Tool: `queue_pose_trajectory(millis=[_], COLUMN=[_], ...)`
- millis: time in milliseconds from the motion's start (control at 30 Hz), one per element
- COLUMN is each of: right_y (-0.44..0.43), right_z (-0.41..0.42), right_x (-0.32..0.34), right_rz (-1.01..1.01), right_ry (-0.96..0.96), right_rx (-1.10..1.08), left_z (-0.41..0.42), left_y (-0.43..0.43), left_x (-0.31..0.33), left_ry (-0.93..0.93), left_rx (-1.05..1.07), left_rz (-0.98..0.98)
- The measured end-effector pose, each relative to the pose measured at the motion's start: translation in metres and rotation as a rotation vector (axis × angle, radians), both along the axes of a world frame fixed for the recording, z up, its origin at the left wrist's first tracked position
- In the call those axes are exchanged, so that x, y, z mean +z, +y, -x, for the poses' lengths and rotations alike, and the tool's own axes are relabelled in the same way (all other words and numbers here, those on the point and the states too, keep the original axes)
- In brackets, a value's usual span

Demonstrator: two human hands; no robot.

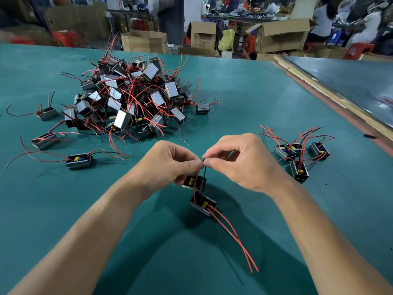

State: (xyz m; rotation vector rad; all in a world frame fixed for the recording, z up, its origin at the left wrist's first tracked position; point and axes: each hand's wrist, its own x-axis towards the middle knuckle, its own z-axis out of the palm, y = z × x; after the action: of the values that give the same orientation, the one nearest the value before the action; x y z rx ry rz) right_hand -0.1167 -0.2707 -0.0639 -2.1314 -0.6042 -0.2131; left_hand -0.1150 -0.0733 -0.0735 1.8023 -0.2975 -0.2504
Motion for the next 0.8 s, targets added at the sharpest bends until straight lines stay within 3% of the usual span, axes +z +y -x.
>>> queue_pose_trajectory(millis=[133, 600, 800], right_y=[0.0018, -0.0020, 0.0035], right_z=[0.0024, 0.0016, 0.0029], right_x=[0.0007, 0.0027, 0.0016], right_rz=[0.037, 0.005, -0.004], right_ry=[-0.063, 0.014, 0.102], right_rx=[0.005, 0.058, -0.045], left_z=[0.0020, 0.0007, 0.0052], left_y=[-0.0013, 0.0013, -0.0017], left_x=[-0.0017, 0.0017, 0.0027], left_ry=[-0.029, -0.003, -0.088], left_rx=[-0.023, -0.057, -0.017], left_rz=[-0.040, -0.008, -0.037])
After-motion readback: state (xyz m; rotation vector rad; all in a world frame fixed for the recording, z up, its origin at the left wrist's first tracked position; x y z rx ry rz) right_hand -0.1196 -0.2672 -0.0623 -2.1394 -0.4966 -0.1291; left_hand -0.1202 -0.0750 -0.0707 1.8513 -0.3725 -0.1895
